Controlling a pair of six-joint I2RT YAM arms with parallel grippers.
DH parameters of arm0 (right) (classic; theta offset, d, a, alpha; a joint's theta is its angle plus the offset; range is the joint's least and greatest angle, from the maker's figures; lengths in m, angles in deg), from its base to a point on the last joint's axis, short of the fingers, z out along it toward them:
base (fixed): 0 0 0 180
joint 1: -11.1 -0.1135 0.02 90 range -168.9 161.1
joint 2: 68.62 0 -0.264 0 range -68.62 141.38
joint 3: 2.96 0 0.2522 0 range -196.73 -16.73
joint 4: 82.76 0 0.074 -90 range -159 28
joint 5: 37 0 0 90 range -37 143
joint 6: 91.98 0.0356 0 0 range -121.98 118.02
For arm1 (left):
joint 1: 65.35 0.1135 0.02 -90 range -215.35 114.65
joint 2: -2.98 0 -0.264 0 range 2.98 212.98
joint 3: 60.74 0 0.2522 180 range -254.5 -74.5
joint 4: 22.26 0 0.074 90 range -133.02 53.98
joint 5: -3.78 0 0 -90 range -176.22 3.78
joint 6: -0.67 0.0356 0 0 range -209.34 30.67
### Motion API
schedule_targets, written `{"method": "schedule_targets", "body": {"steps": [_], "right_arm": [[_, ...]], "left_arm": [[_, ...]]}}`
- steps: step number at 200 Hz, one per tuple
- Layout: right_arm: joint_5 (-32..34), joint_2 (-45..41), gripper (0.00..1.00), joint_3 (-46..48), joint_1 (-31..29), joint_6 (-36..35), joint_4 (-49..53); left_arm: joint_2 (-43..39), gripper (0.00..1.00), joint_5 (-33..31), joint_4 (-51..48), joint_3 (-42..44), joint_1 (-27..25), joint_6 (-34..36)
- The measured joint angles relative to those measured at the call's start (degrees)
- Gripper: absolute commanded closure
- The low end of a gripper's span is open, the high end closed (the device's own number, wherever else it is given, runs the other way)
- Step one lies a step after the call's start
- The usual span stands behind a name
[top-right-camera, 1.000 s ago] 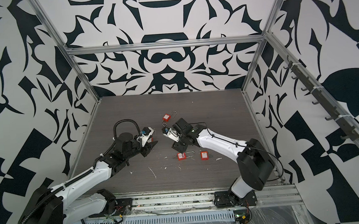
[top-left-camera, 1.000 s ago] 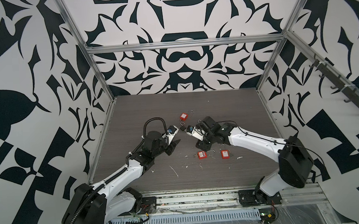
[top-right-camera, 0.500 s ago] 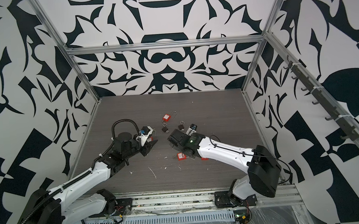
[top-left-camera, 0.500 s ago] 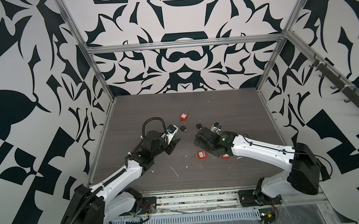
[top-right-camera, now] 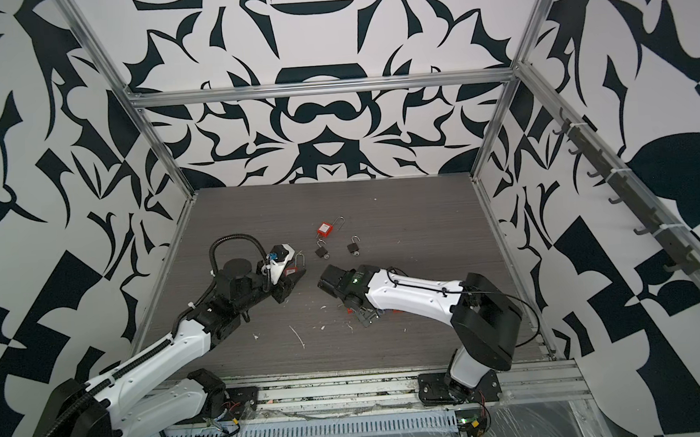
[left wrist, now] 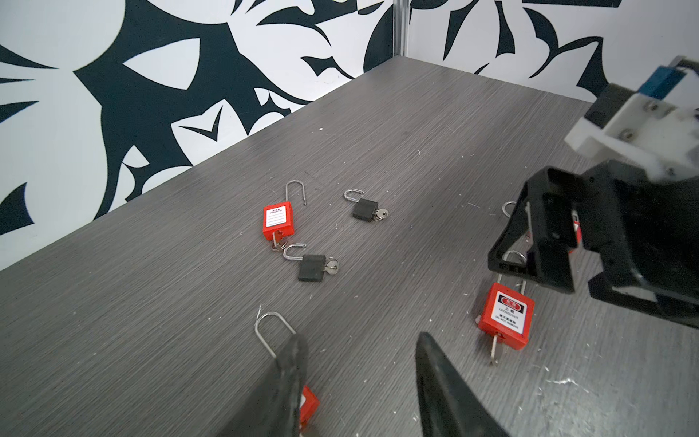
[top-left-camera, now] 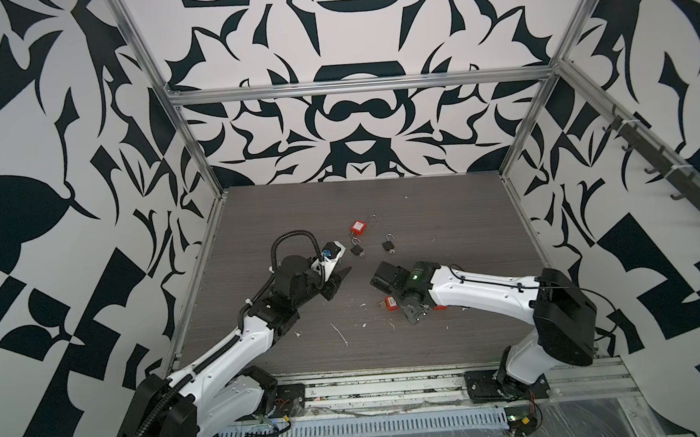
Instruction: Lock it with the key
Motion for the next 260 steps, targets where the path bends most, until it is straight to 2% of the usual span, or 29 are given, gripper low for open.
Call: {"method": "schedule_targets", "body": {"steps": [39, 55, 74, 113, 164, 204, 260], "right_arm": [[-0.61, 3.76, 0.06, 1.01, 0.00, 2.80, -3.28], [-0.50, 4.59, 0.14, 1.05, 0.00, 3.52, -3.96], [-0.33, 5.20, 0.19, 1.05, 0.00, 4.00, -4.90], [-1.22, 7.58, 0.20, 1.05, 0.00, 4.44, -6.78], [-1.66, 8.66, 0.29, 0.76, 0.09, 4.31, -7.58], [-2.54, 9.94, 0.37, -0.59, 0.37, 0.52, -6.93], [-5.70, 10.75, 0.45, -1.84, 1.86, -9.35, -6.69]], "left_arm": [[0.02, 0.51, -0.17, -0.02, 0.00, 0.00, 0.02], [0.02, 0.51, -0.31, -0.02, 0.00, 0.00, 0.02], [0.02, 0.51, -0.48, -0.02, 0.00, 0.00, 0.02], [0.02, 0.51, -0.83, -0.02, 0.00, 0.00, 0.02], [0.02, 0.51, -1.31, -0.02, 0.04, 0.00, 0.07], [0.02, 0.50, -1.49, -0.02, 0.04, 0.00, 0.09], [0.09, 0.50, -1.44, -0.02, 0.04, 0.00, 0.07]]}}
